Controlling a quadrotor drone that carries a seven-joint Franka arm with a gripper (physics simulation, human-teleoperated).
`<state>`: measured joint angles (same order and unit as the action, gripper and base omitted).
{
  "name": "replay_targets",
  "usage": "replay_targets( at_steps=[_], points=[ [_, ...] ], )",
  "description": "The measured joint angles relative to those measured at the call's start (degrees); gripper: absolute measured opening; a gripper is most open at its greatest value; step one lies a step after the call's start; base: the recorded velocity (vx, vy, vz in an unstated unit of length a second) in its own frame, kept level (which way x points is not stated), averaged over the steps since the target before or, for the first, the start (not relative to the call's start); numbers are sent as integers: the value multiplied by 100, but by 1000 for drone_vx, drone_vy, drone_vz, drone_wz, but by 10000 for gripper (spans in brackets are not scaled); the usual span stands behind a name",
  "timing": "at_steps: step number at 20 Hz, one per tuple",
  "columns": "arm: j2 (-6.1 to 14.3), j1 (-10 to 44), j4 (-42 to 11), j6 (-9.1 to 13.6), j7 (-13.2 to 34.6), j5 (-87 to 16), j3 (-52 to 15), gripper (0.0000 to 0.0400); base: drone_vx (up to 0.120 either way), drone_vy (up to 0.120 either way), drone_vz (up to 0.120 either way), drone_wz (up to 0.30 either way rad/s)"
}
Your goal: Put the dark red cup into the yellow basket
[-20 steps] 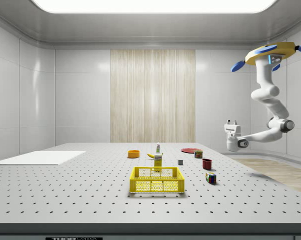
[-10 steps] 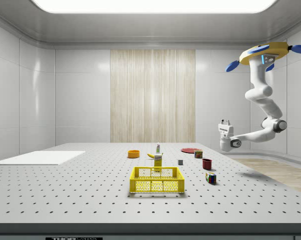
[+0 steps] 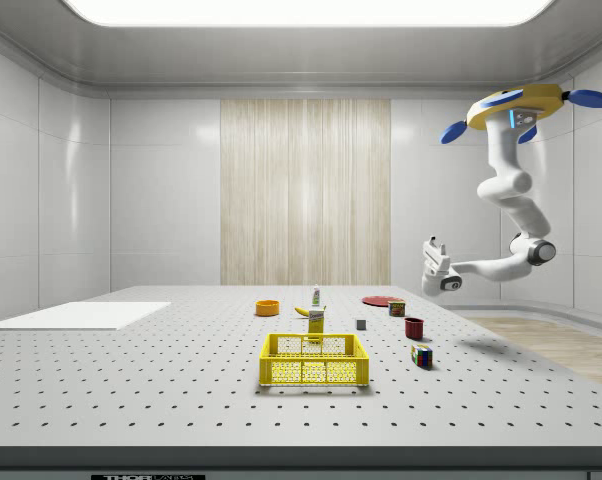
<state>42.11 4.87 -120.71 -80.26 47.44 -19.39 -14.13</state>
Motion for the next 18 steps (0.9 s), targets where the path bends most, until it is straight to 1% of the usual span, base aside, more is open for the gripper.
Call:
replay_targets(
  at_steps=[2, 3, 5, 8, 10, 12, 14, 17, 18],
  points=[
    [54, 167, -223, -36, 116, -729, -500, 400, 0, 0, -40, 0],
    [92, 271, -387, -59, 194, -1172, -796, 400, 0, 0, -120, 0],
    [197, 526, -849, -111, 403, -2217, -1470, 400, 0, 0, -120, 0],
    [421, 1054, -1866, -154, 901, -4096, -2574, 400, 0, 0, -120, 0],
    [590, 1526, -2624, -91, 1362, -5402, -3263, 400, 0, 0, -120, 0],
    [753, 2098, -3284, 80, 1877, -6585, -3855, 400, 0, 0, -120, 0],
    [906, 2724, -3771, 333, 2380, -7539, -4337, 400, 0, 0, -120, 0],
    [1124, 3603, -4195, 738, 3010, -8497, -4869, 400, 0, 0, -120, 0],
    [1192, 3854, -4278, 856, 3179, -8709, -5002, 400, 120, 0, -120, 0]
  ],
)
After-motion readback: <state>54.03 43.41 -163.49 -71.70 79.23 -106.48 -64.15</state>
